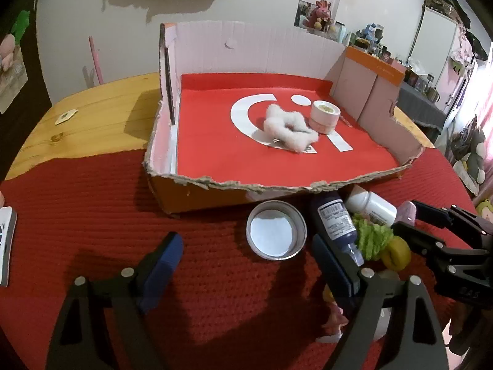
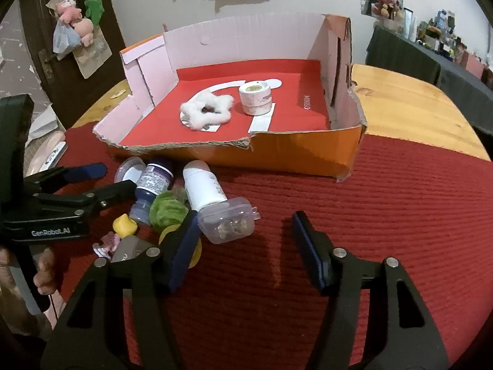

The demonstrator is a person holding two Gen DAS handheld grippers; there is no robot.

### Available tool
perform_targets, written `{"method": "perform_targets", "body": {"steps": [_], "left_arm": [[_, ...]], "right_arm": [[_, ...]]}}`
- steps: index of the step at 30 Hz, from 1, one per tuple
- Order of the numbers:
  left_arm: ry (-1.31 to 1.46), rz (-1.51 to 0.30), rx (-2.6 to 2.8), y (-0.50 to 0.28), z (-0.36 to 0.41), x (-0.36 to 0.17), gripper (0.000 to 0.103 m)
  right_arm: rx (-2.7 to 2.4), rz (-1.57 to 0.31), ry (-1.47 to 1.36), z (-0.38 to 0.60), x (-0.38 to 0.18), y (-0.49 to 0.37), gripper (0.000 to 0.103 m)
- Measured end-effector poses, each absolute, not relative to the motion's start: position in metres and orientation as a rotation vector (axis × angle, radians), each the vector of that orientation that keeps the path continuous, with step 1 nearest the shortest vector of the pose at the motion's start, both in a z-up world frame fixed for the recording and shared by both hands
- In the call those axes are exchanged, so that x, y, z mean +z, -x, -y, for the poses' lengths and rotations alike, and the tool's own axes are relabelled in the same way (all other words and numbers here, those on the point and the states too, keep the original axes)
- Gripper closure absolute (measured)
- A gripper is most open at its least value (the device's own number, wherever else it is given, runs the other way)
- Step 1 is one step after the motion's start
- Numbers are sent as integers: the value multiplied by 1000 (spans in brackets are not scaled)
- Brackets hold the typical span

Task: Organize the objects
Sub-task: 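Grasp the white round lid with the left gripper while the right gripper grasps the clear plastic box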

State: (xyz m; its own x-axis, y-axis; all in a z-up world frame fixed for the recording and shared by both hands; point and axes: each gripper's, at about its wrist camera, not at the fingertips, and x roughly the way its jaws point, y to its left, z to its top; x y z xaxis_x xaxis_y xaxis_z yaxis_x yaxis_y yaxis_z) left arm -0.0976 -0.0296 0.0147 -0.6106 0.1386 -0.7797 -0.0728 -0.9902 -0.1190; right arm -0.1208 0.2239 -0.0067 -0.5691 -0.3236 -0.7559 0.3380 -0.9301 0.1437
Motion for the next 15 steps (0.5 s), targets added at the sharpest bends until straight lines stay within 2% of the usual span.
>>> {"method": "perform_targets", "body": {"steps": [5,8,15], "left_arm": [[1337,84,2709,102,25,14,18],[1334,63,2705,103,23,14,27],[1310,47,2681,103,18,16,60]], "right_arm": [[-2454,-12,-1195,-220,-8,121,56],[-2427,-5,-1191,-218,-9,121,63],[-2415,-13,-1189,-217,-8,120,64]]}}
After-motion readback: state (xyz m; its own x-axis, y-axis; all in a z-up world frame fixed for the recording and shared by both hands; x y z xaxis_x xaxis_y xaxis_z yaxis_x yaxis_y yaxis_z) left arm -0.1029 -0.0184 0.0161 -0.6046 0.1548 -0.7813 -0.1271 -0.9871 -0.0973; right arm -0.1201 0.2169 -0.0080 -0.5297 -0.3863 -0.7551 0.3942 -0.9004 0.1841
